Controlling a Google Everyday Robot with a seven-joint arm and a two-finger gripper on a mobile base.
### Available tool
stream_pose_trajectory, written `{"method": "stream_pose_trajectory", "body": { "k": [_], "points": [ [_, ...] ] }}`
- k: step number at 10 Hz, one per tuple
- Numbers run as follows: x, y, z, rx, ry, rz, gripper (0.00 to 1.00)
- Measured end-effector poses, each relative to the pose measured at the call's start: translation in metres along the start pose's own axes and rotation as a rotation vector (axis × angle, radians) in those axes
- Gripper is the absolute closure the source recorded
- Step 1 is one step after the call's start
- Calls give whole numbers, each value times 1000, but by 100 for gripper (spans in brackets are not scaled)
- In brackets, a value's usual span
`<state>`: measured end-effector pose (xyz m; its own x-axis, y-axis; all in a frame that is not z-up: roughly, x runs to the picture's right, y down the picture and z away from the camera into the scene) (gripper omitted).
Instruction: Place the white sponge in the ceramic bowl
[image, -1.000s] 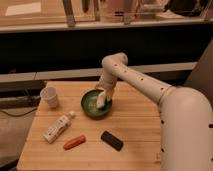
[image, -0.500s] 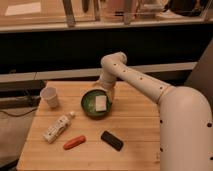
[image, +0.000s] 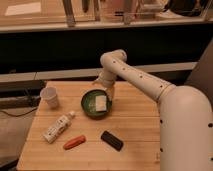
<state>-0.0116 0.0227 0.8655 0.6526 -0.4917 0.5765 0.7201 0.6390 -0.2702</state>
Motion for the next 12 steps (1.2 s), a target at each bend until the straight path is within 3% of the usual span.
{"method": "stream_pose_trajectory", "body": {
  "k": [12],
  "points": [
    [-3,-2,-12,-10,9,2,20]
  ]
}}
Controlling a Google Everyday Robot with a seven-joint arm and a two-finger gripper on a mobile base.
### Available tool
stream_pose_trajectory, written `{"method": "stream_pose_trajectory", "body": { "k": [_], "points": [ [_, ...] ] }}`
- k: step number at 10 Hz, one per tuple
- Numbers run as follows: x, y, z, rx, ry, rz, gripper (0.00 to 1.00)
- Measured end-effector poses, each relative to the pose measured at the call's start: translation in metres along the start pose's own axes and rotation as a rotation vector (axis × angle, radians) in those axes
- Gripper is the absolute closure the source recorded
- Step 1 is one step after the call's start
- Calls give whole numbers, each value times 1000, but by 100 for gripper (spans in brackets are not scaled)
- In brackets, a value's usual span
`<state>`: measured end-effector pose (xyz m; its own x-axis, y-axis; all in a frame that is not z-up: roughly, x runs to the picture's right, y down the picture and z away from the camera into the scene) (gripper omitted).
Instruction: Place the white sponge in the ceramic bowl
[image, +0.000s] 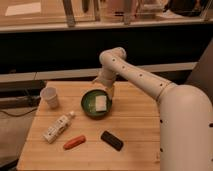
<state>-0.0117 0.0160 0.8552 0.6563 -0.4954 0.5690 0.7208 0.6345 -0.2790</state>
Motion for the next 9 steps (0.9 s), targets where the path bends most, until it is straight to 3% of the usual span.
{"method": "stream_pose_trajectory", "body": {
  "k": [9],
  "points": [
    [-3,-2,-5,-8,6,-1,20]
  ]
}}
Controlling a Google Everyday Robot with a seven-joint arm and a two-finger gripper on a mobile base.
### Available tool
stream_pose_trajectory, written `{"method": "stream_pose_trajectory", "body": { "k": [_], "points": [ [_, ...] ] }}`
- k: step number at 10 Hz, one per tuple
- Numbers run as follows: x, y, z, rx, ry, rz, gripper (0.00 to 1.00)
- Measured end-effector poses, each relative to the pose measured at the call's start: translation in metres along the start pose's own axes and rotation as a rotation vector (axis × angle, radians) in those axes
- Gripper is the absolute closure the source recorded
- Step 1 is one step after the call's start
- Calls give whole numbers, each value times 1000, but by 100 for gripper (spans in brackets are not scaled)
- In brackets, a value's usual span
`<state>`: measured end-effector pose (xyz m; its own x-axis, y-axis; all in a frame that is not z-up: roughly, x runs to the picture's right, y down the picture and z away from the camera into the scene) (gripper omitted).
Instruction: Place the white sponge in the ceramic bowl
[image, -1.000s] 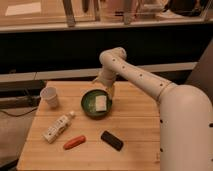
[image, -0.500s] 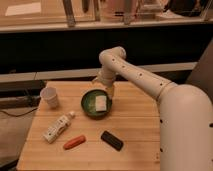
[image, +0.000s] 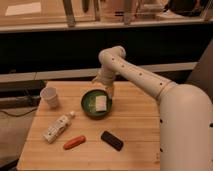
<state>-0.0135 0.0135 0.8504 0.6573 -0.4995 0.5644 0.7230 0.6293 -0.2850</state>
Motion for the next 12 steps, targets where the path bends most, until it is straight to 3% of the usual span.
{"method": "stream_pose_trajectory", "body": {
  "k": [12],
  "points": [
    [-4,-3,-4,-8,10,-3,20]
  ]
}}
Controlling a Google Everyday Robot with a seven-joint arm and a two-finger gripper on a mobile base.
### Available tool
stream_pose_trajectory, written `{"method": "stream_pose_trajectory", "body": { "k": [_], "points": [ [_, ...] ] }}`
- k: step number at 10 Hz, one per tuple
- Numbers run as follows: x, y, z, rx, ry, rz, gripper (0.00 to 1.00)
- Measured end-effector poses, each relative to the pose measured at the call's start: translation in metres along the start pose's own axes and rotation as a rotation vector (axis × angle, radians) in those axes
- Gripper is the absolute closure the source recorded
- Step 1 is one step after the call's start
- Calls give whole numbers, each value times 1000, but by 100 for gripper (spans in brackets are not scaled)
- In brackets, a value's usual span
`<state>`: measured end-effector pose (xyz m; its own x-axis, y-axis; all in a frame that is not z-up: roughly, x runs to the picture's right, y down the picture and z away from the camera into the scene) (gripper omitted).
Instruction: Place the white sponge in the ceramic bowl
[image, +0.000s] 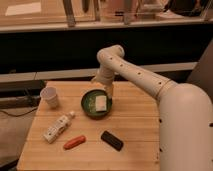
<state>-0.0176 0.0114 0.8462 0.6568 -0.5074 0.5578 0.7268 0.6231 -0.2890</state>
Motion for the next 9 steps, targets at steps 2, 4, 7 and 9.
{"method": "stream_pose_trajectory", "body": {
  "k": [2,4,7,9],
  "points": [
    [-1,0,-1,-2,3,-2,20],
    [-2,-1,-1,-4,5,-2,20],
    [-3,-1,-1,-6,9,-6,20],
    [-4,-1,-1,-8,13,-8,20]
  ]
}}
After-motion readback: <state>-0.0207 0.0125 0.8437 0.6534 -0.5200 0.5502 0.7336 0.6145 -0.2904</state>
